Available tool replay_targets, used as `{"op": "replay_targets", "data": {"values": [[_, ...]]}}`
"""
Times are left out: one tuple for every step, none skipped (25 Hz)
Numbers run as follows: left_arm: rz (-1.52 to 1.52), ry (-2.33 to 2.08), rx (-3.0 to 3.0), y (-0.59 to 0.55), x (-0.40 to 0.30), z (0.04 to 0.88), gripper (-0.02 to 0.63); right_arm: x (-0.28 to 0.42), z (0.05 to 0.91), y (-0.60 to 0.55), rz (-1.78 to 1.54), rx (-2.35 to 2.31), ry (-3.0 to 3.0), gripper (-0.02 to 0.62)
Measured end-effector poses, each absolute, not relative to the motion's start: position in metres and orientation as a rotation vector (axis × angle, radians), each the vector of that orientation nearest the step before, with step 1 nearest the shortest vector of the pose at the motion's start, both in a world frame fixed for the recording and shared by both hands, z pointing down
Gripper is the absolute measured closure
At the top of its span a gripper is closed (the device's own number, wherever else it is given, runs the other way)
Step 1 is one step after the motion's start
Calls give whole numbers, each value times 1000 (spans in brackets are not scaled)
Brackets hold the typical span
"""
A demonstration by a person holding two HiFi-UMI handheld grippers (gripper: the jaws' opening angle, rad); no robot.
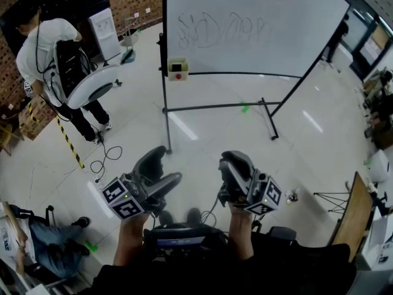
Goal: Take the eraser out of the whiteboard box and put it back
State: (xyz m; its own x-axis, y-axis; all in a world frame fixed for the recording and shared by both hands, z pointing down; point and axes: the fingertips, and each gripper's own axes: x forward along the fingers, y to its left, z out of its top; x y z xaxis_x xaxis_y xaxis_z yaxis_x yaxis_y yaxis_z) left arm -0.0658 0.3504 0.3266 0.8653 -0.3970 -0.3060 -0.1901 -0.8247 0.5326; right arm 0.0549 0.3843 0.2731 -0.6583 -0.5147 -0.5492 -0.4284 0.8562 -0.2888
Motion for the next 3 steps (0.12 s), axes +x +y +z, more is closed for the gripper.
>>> {"op": "replay_targets", "data": {"values": [[-561,-427,2538,351,-64,327,178,56,273,385,-177,-682,2385,518],[-560,-425,2539,352,-63,327,178,57,274,385,-178,-683,2386,518],[-560,-424,2539,352,-62,327,178,58,274,386,-178,-683,2386,518]]}}
